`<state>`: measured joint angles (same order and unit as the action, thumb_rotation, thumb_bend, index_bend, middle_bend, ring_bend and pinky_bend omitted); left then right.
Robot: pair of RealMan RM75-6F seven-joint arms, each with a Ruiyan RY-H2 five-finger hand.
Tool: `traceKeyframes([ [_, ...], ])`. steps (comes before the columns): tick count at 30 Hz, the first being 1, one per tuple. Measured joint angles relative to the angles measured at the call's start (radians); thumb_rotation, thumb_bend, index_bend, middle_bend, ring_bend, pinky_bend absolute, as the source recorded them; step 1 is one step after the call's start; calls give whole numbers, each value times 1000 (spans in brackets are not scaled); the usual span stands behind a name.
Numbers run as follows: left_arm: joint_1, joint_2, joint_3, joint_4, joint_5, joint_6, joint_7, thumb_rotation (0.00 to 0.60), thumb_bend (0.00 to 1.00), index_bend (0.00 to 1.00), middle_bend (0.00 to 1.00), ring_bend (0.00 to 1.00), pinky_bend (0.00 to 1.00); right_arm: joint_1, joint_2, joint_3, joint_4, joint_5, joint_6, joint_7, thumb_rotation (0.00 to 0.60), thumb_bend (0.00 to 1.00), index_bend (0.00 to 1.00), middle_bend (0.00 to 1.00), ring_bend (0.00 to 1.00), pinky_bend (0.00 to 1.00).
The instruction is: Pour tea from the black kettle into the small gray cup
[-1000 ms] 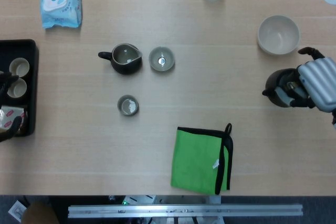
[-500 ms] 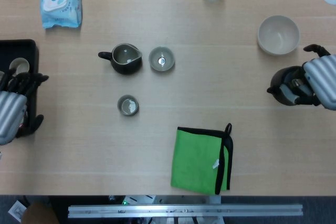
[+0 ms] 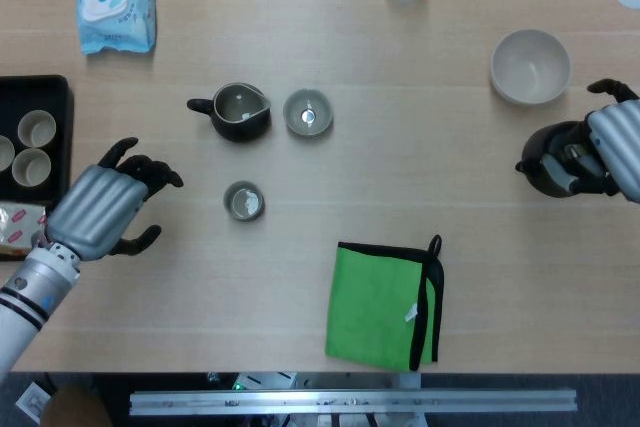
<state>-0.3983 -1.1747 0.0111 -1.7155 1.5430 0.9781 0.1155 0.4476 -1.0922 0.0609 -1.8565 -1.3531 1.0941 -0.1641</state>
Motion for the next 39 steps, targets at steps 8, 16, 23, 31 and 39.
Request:
traceKeyframes([
  [8, -48, -59, -13, 23, -95, -72, 73, 600, 278, 256, 231, 206, 87, -1, 6, 1, 0, -2, -3, 6, 460, 356, 1000, 970, 952, 215],
  [16, -100, -130, -24, 53, -172, -128, 168, 600, 278, 258, 218, 198, 87, -3, 14, 2, -4, -8, -4, 17, 460, 355, 1000, 970, 952, 215],
  [23, -145, -188, -35, 90, -229, -156, 211, 600, 278, 256, 218, 199, 87, -10, 21, 1, -2, -12, 1, 26, 459, 355, 1000, 970, 952, 215],
  [31, -177, -220, -35, 115, -280, -177, 244, 600, 278, 226, 211, 195, 87, -11, 27, 3, 0, -14, -2, 36, 460, 355, 1000, 970, 952, 215],
  [39, -209, -255, -31, 141, -338, -194, 275, 600, 278, 225, 210, 195, 87, -14, 31, 3, 4, -19, -2, 48, 460, 355, 1000, 970, 952, 215],
])
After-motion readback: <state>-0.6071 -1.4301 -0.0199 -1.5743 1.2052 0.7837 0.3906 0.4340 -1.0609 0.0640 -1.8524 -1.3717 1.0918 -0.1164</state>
